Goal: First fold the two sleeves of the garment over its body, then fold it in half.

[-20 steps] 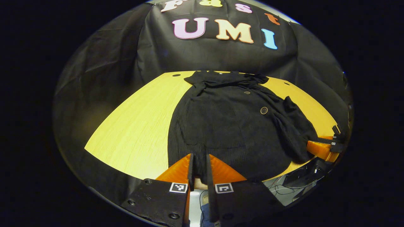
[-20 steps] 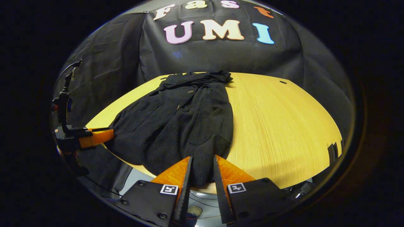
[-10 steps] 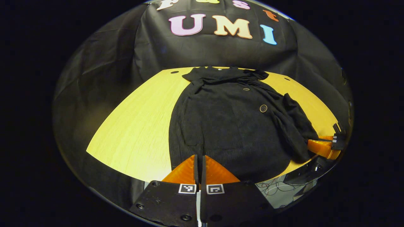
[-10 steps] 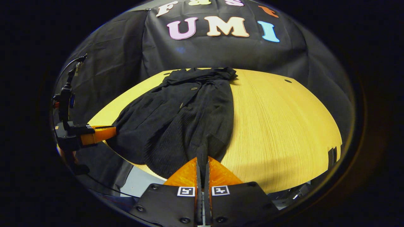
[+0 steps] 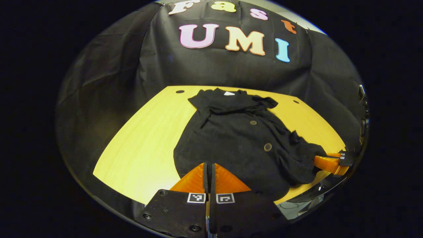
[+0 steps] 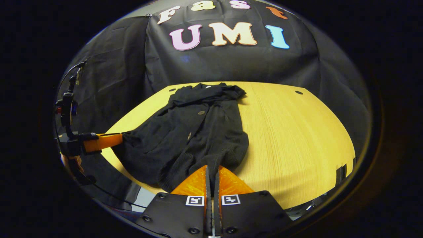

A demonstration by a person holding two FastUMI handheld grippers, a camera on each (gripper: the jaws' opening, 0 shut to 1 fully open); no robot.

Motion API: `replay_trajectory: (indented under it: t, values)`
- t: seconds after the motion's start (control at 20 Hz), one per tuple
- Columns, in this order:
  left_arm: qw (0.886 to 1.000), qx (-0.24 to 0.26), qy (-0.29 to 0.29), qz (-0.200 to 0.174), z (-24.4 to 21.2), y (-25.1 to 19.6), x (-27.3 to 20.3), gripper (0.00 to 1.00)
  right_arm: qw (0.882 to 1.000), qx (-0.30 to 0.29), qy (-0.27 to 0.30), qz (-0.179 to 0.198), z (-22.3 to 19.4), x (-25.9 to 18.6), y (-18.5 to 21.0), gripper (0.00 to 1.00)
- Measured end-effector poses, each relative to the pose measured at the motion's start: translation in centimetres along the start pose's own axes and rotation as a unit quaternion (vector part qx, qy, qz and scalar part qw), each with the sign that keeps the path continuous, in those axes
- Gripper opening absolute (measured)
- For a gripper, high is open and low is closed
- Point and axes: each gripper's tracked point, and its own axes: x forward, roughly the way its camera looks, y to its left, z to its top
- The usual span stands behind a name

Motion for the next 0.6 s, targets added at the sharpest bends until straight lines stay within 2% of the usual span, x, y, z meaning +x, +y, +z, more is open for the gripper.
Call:
replay_trajectory:
  t: [0.25,0.35,0.4,0.6]
  values:
    - [0.999,-0.004,-0.033,-0.016,5.6,0.7,2.9,0.0,0.999,0.015,-0.029,-0.016,5.6,1.4,-0.4,0.05]
    - [0.999,-0.005,-0.041,-0.018,7.4,1.2,4.4,0.0,0.999,0.015,-0.038,-0.022,7.9,2.3,-0.4,0.08]
    - [0.999,-0.005,-0.046,-0.019,8.3,1.4,5.2,0.0,0.999,0.012,-0.044,-0.025,9.1,2.8,-0.4,0.05]
    - [0.997,-0.006,-0.071,-0.025,12.5,2.2,8.3,0.0,0.997,-0.004,-0.071,-0.036,14.5,5.3,-0.7,0.04]
